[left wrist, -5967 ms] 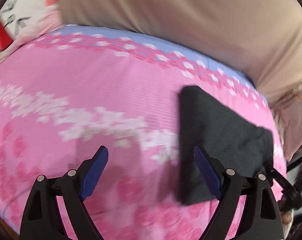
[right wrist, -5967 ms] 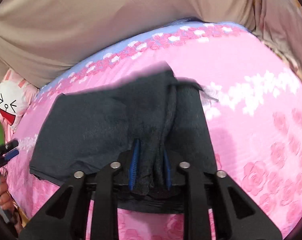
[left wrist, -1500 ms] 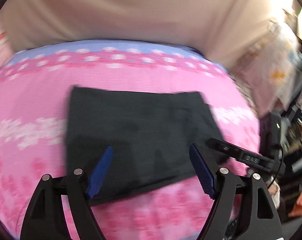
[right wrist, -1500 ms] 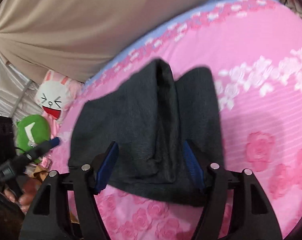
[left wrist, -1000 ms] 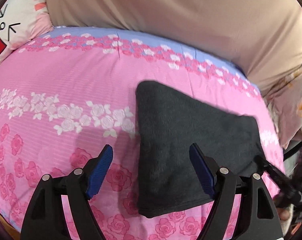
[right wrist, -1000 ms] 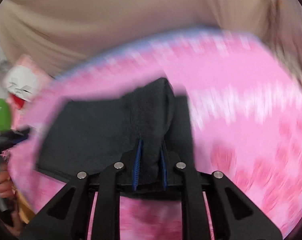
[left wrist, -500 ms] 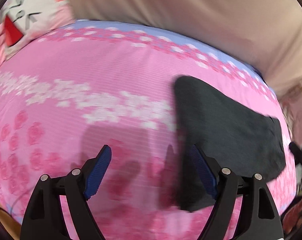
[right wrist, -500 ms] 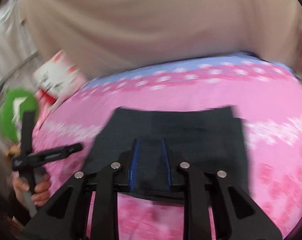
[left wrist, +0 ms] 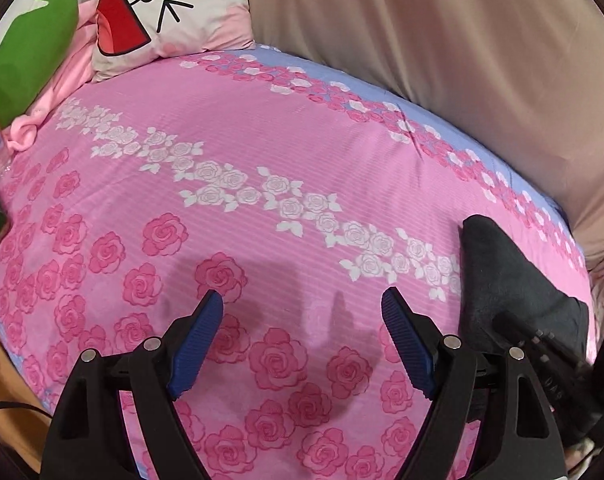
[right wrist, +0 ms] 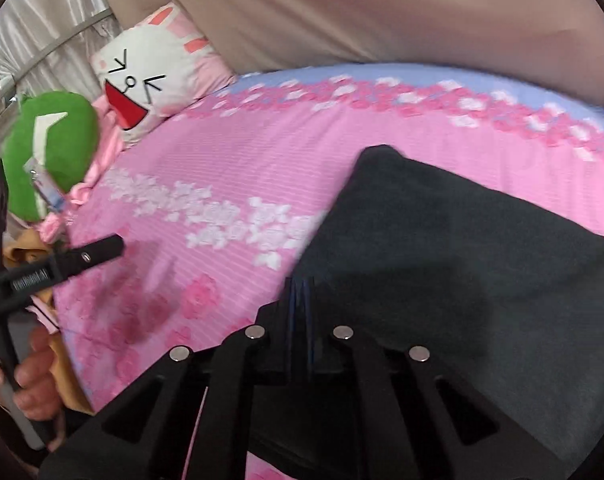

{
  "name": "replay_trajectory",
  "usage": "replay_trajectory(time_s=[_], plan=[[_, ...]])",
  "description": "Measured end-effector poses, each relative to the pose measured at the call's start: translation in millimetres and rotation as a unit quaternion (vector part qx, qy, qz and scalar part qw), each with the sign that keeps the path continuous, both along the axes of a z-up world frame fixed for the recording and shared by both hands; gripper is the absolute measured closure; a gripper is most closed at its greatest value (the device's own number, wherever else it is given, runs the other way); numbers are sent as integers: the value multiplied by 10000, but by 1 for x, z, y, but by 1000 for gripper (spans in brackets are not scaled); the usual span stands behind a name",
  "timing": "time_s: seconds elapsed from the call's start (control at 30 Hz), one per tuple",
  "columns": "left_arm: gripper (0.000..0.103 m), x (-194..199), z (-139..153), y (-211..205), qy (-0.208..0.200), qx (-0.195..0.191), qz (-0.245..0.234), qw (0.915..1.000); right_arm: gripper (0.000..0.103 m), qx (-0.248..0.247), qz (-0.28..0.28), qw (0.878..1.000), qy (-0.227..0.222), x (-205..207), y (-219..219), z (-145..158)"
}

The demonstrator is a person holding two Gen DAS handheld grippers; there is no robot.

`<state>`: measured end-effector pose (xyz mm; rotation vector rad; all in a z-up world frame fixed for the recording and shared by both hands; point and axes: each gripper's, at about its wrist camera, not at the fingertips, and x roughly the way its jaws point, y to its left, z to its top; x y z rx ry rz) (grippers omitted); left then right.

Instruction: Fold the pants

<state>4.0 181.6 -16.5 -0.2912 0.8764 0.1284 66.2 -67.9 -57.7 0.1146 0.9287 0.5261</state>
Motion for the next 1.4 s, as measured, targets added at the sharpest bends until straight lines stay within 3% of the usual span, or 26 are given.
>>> replay_trajectory(time_s=[0.07, 0.13, 0.2, 0.27, 0.4, 0.43, 0.5, 0.53, 0.6, 0.7, 0.77, 0.9, 0.93, 0.97, 1.03, 1.07, 1.13, 1.23, 1.3, 1.4], plan=[[24, 6, -2, -13, 33, -9, -166, 9999, 102, 22, 36, 10000, -61, 5, 4, -10], [24, 9, -2, -31, 84, 14, -389, 9992, 97, 123, 51, 9999, 17, 1, 1, -2], [24, 7, 0, -54, 80, 89, -680, 9976, 97, 156, -27, 9993, -337, -17, -16, 10], [24, 4, 0, -73, 91, 57, -909, 9958, 97, -92, -466, 9971, -598, -31, -47, 17], [22, 6, -11, -110, 261, 74, -1303, 9911, 97, -709, -1553, 9848, -313, -50, -126, -12], [22, 7, -15, -120, 309, 92, -1393, 9897, 103, -512, -1643, 9847, -263, -55, -145, -21], [22, 9, -22, -141, 402, 143, -1550, 9870, 103, 501, -1835, 9817, 7, -66, -180, -32], [22, 10, -23, -149, 425, 196, -1601, 9860, 103, 713, -1960, 9780, -26, -71, -189, -31], [22, 11, -24, -162, 440, 298, -1654, 9848, 100, 702, -2199, 9726, -257, -79, -200, -24], [22, 9, -23, -179, 446, 376, -1745, 9829, 97, 691, -2302, 9704, -237, -76, -212, -29], [22, 8, -24, -192, 456, 669, -1732, 9816, 97, 675, -2297, 9705, -267, -77, -215, -31], [21, 2, -23, -207, 395, 1200, -1665, 9779, 93, 342, -2567, 9617, -901, -95, -221, -5], [20, 2, -23, -207, 390, 1244, -1665, 9774, 82, 223, -2585, 9613, -920, -94, -220, -4], [20, 2, -23, -208, 383, 1286, -1656, 9770, 62, 125, -2612, 9618, -815, -92, -223, -6], [20, 2, -24, -209, 374, 1335, -1648, 9765, 50, 107, -2602, 9642, -500, -94, -236, -8], [20, 3, -25, -211, 387, 1345, -1645, 9764, 50, 208, -2540, 9664, -332, -95, -241, -19], [20, 4, -26, -211, 411, 1352, -1632, 9764, 50, 276, -2557, 9654, -437, -97, -239, -23], [20, 6, -28, -213, 446, 1370, -1609, 9764, 63, 293, -2561, 9645, -579, -98, -236, -17], [19, 6, -28, -214, 444, 1402, -1614, 9759, 63, 375, -2610, 9618, -737, -101, -239, -6], [17, 6, -29, -214, 441, 1434, -1579, 9760, 62, 388, -2229, 9731, -436, -91, -233, -9]])
